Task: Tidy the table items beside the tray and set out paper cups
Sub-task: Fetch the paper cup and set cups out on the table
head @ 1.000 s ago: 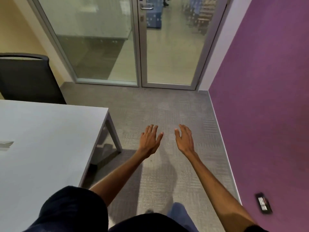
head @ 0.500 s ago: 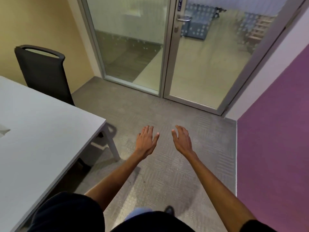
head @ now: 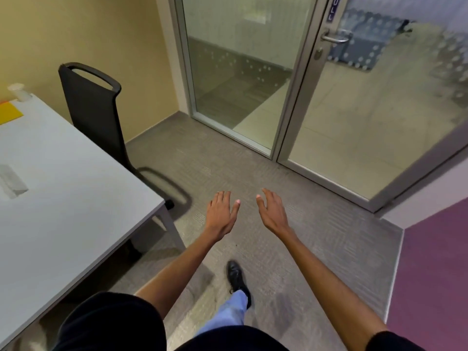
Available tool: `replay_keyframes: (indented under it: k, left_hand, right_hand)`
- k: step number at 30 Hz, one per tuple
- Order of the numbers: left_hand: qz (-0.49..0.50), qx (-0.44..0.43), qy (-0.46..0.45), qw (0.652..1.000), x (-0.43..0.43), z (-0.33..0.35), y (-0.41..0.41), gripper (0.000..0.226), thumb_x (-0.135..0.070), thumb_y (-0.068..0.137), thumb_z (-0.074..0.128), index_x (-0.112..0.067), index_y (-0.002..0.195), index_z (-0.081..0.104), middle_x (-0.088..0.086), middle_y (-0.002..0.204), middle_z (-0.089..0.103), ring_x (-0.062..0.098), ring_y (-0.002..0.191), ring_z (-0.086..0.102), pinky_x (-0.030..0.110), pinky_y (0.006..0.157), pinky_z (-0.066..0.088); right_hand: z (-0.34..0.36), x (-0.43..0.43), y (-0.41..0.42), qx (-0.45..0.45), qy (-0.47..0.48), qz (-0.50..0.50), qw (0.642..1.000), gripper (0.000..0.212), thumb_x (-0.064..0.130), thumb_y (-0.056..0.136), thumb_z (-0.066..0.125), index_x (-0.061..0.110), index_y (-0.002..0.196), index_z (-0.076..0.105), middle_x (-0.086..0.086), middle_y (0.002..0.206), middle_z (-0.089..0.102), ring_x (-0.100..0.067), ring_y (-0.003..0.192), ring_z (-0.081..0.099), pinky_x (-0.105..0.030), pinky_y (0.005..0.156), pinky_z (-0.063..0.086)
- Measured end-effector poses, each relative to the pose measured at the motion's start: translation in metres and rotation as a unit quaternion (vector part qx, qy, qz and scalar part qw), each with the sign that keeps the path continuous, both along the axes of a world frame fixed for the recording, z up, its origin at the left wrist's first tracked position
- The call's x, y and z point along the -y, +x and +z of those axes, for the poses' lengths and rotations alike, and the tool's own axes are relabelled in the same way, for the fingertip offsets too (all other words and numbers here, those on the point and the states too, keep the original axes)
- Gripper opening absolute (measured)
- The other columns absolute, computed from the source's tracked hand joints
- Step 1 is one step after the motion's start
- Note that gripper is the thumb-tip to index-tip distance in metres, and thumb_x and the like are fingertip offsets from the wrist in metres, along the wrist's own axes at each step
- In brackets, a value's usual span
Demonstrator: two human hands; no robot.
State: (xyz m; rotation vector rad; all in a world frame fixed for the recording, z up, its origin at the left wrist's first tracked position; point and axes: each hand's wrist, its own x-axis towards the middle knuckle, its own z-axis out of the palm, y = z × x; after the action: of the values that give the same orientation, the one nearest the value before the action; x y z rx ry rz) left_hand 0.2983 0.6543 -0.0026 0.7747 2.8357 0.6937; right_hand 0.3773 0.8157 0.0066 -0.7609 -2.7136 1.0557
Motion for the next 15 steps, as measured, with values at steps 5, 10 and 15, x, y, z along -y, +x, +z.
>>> replay_keyframes:
  k: [5,10,15]
  left_hand:
    - [0.041,-0.007,0.000,0.999,-0.054,-0.008,-0.090,0.062,-0.054,0.099,0.024,-0.011,0.141,0.039,0.012,0.147,0.042,0.028,0.138,0.035,0.043,0.111,0.031]
    - [0.056,-0.044,0.001,0.997,-0.095,0.014,-0.188,0.057,-0.052,0.099,0.026,-0.012,0.134,0.043,0.010,0.139,0.047,0.027,0.131,0.041,0.044,0.105,0.037]
    - [0.087,-0.039,0.004,0.995,-0.116,0.024,-0.260,0.061,-0.055,0.099,0.022,-0.011,0.137,0.041,0.010,0.141,0.045,0.027,0.132,0.040,0.046,0.107,0.035]
  right_hand:
    - [-0.002,-0.059,-0.094,-0.003,0.015,0.031,0.999,0.055,0.047,0.101,0.031,0.014,0.144,0.038,-0.009,0.149,0.040,-0.023,0.137,0.036,-0.041,0.111,0.032]
    - [0.021,-0.106,-0.194,-0.007,0.014,0.046,0.999,0.056,0.047,0.101,0.030,0.014,0.146,0.036,-0.010,0.150,0.039,-0.025,0.137,0.035,-0.040,0.111,0.030]
    - [0.029,-0.125,-0.280,-0.026,-0.006,0.060,0.998,0.055,0.047,0.101,0.031,0.015,0.145,0.036,-0.009,0.150,0.039,-0.024,0.137,0.035,-0.041,0.111,0.030]
